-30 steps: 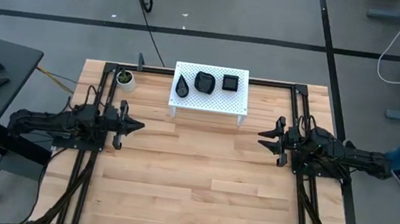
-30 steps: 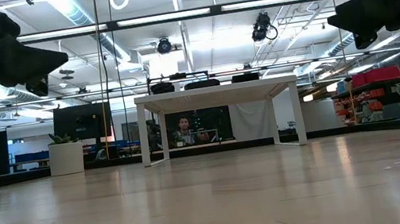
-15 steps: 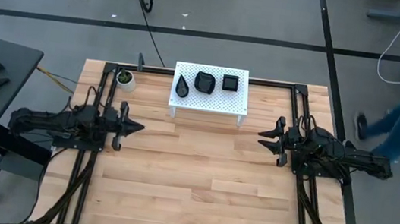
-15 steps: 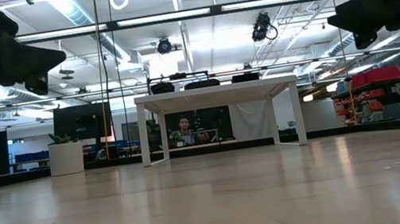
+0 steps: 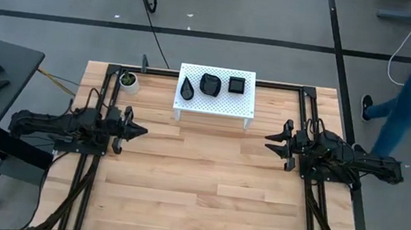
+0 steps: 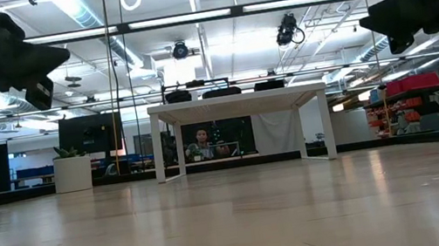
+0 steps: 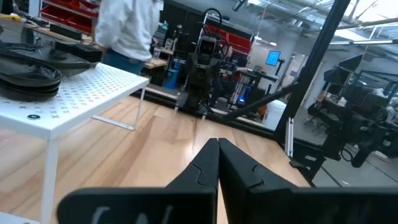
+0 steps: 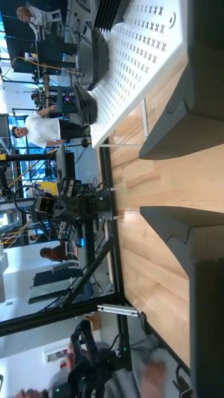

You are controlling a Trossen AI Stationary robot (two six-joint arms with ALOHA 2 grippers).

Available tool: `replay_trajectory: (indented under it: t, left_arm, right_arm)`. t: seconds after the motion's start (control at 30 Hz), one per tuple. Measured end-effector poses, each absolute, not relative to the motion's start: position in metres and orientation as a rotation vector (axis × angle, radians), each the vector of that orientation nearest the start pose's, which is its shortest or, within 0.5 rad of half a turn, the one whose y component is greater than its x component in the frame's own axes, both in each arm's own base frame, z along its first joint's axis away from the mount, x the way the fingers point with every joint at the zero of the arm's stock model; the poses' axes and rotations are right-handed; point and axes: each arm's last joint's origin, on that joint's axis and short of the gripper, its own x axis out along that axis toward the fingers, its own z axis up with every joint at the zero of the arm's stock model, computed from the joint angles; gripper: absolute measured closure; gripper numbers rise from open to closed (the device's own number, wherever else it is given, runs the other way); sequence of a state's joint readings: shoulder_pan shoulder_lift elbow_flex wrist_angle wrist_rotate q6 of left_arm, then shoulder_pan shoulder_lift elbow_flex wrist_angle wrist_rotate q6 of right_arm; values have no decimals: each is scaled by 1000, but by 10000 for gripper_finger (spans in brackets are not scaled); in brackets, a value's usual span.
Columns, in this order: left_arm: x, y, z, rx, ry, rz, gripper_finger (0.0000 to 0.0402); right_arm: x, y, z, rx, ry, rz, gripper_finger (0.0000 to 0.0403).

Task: Pick & Place Mini shaped plates
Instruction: Return to Home Position

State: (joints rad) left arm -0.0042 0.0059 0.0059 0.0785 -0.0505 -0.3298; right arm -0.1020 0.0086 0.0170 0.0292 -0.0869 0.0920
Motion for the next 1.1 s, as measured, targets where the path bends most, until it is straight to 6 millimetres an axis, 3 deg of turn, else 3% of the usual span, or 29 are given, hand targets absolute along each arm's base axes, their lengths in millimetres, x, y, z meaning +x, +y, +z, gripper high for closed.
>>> replay_trajectory:
  t: [1.1]
  left_arm:
    - [97, 1, 174, -332, -100, 31, 394]
  right_arm:
    - [97, -7, 171, 89, -37, -13, 268]
